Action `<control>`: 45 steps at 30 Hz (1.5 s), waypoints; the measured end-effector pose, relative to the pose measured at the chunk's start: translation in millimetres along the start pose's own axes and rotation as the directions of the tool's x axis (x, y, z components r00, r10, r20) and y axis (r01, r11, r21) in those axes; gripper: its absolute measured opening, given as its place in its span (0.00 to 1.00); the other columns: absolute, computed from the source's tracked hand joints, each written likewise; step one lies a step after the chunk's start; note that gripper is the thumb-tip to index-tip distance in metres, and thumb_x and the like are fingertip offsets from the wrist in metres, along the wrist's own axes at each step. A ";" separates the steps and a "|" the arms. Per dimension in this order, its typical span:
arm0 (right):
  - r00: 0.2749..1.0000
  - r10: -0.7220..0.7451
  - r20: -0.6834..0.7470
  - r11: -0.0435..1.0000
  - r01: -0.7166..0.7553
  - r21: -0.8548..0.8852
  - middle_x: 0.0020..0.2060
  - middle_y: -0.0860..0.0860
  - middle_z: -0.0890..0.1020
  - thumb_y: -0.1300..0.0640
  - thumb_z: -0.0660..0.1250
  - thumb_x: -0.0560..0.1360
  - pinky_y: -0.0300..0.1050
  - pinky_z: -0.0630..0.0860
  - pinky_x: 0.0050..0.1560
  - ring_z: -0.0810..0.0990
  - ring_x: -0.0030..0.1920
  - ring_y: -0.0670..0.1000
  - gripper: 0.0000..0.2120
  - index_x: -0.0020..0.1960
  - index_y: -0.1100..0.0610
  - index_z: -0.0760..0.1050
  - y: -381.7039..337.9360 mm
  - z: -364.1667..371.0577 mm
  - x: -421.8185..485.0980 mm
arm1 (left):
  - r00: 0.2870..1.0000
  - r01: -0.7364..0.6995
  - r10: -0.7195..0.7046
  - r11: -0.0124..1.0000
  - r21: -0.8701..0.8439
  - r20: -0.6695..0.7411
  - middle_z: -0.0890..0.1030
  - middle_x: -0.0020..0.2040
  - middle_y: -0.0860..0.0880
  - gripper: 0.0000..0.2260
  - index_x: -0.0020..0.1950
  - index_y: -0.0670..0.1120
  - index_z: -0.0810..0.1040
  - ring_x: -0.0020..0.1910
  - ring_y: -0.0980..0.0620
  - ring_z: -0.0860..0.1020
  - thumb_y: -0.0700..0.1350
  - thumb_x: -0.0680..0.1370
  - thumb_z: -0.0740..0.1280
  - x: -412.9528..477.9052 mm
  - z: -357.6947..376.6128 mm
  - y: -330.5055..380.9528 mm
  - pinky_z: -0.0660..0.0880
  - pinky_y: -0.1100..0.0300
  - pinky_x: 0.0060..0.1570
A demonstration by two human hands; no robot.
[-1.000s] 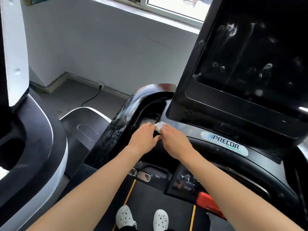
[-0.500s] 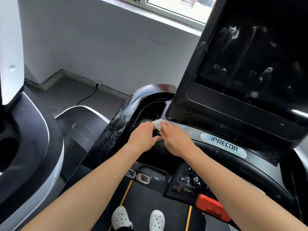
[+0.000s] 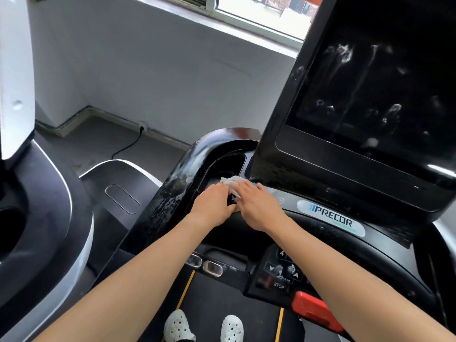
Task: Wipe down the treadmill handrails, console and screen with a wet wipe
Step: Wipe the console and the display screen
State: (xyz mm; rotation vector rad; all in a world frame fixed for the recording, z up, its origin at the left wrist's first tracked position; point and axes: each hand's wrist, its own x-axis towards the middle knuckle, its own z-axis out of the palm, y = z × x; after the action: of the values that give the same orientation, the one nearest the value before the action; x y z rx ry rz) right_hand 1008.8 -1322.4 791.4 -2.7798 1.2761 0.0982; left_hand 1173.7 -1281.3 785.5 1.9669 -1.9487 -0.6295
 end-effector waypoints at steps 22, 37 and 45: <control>0.987 0.098 -0.129 0.989 -0.111 -0.100 0.57 0.50 0.82 0.50 0.45 0.82 0.51 0.73 0.64 0.77 0.64 0.51 0.24 0.52 0.54 0.80 13.2 -11.2 -3.6 | 0.999 -0.012 0.010 0.999 0.041 0.050 0.78 0.59 0.50 0.24 0.63 0.47 0.76 0.61 0.49 0.76 0.63 0.77 0.72 7.1 -6.8 -0.9 0.75 0.52 0.59; 0.944 0.253 -0.210 0.967 -0.241 0.083 0.41 0.47 0.78 0.52 0.59 0.83 0.50 0.72 0.33 0.80 0.39 0.54 0.13 0.40 0.52 0.70 -0.5 -24.1 -38.4 | 0.995 -0.075 0.068 0.994 0.086 0.078 0.74 0.61 0.48 0.23 0.63 0.45 0.72 0.63 0.48 0.72 0.61 0.79 0.68 6.0 -2.0 -0.8 0.75 0.51 0.61; 0.958 0.206 -0.199 0.978 -0.198 0.062 0.43 0.47 0.76 0.55 0.62 0.81 0.48 0.75 0.38 0.79 0.47 0.50 0.12 0.39 0.53 0.75 -2.5 -20.0 -36.0 | 0.993 -0.109 0.102 0.987 0.119 0.063 0.73 0.62 0.48 0.24 0.65 0.45 0.71 0.64 0.47 0.72 0.62 0.80 0.66 5.3 4.0 -0.8 0.75 0.50 0.62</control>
State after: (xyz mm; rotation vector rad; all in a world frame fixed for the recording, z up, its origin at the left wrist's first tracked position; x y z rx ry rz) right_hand 987.7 -1295.6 814.7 -2.6729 1.5881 -0.2058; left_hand 1172.3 -1286.2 781.2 1.9197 -2.1575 -0.5566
